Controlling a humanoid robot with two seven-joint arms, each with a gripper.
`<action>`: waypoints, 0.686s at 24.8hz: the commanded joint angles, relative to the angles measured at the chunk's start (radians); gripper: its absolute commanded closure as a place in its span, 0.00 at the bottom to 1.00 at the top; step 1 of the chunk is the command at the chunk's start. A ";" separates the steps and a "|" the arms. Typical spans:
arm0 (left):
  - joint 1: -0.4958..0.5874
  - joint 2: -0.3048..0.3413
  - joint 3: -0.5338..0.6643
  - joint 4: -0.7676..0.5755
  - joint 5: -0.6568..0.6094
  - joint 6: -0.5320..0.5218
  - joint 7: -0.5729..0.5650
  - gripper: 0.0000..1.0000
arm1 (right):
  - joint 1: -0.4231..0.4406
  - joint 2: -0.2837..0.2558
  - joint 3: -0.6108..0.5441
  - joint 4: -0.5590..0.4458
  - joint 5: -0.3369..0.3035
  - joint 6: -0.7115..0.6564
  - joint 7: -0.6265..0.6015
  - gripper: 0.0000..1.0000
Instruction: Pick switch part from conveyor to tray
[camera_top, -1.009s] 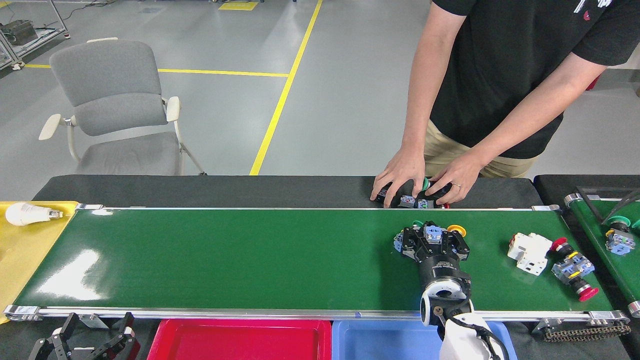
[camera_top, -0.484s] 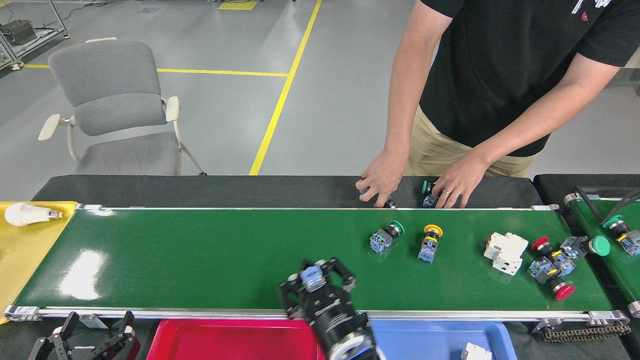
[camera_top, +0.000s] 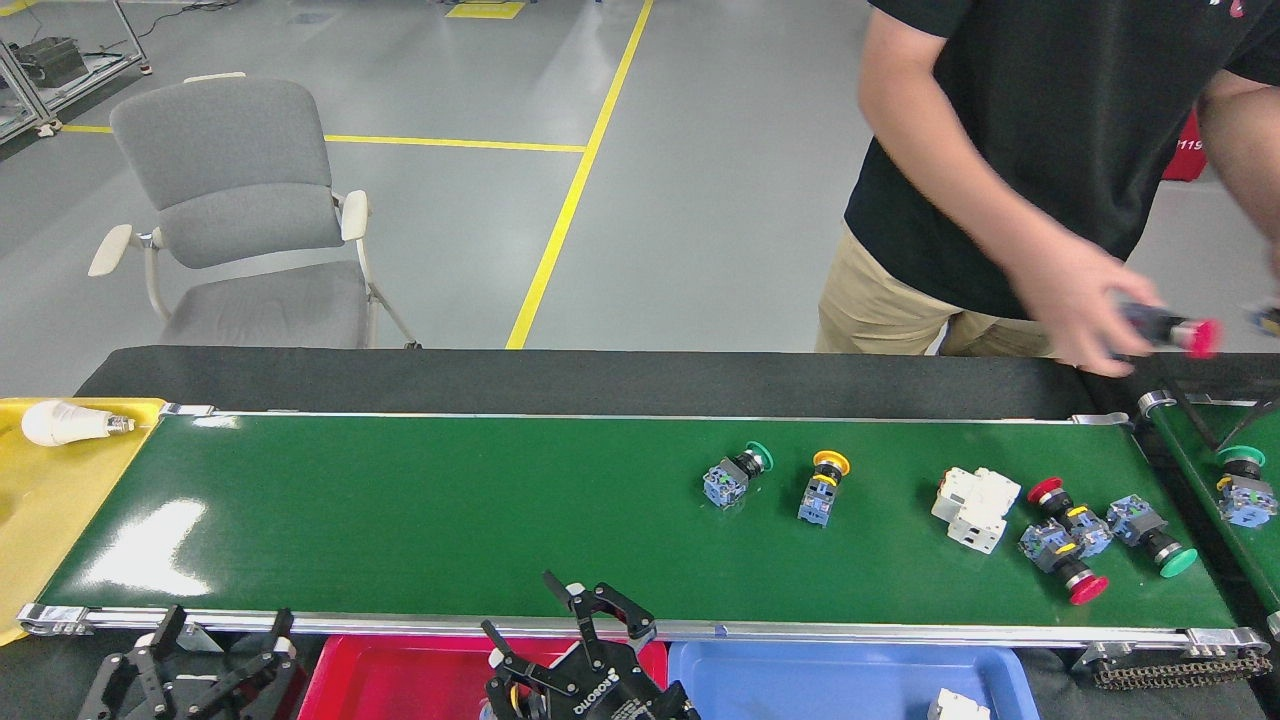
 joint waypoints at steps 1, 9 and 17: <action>-0.048 0.009 -0.039 -0.020 -0.033 -0.052 0.003 0.00 | 0.031 -0.005 -0.080 -0.055 -0.002 -0.016 -0.007 0.00; -0.232 -0.032 -0.316 0.047 -0.216 -0.106 -0.054 0.00 | 0.318 -0.005 -0.648 -0.187 -0.003 -0.004 -0.110 0.00; -0.491 -0.170 -0.344 0.432 -0.213 -0.106 -0.117 0.00 | 0.376 -0.007 -0.761 -0.163 0.000 0.031 -0.073 0.00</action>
